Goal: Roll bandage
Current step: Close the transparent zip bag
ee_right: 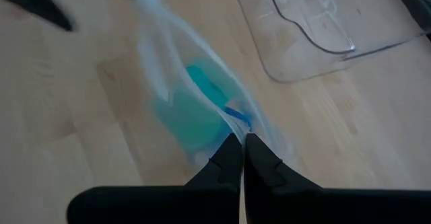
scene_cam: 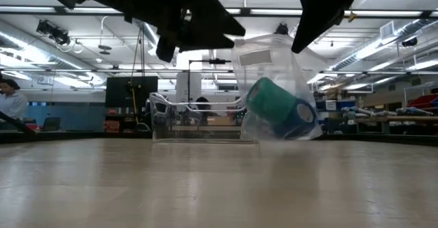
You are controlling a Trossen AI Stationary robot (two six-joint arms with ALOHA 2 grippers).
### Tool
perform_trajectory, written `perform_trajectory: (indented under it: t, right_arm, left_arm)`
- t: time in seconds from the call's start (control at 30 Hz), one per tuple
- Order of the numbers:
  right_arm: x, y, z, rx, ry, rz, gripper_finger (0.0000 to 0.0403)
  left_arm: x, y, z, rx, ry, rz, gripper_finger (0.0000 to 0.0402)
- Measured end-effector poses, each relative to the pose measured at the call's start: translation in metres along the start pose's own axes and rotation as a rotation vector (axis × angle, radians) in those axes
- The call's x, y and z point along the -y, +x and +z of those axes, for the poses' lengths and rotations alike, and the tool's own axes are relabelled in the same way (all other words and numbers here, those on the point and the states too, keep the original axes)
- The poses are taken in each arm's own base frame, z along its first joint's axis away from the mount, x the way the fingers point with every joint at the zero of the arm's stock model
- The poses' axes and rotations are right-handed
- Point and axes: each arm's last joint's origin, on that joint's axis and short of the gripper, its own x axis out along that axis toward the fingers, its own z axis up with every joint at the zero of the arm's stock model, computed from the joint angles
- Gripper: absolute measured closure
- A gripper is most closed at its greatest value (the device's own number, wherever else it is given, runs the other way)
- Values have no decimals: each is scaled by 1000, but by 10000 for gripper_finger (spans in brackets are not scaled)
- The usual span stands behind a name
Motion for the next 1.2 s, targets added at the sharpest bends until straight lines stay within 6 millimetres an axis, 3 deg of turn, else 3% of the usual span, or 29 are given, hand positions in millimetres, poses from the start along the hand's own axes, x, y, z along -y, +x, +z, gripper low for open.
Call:
perform_trajectory:
  t: [0.4,0.8,0.93,1.07,1.2]
  right_arm:
    - [2,1,-1,-17,-9,-14,403]
    - [-4,1,4,27,-27,44,403]
    - [-4,0,2,21,-41,42,402]
    - [-6,-1,1,22,-68,48,389]
    - [-10,-4,-2,18,-113,69,359]
  left_arm:
    - [-11,4,-9,-81,17,88,236]
    - [-16,12,-3,-82,27,5,240]
    - [-16,12,-3,-82,53,4,284]
    - [-16,12,-2,-78,65,3,376]
    - [-15,13,0,-60,85,-9,395]
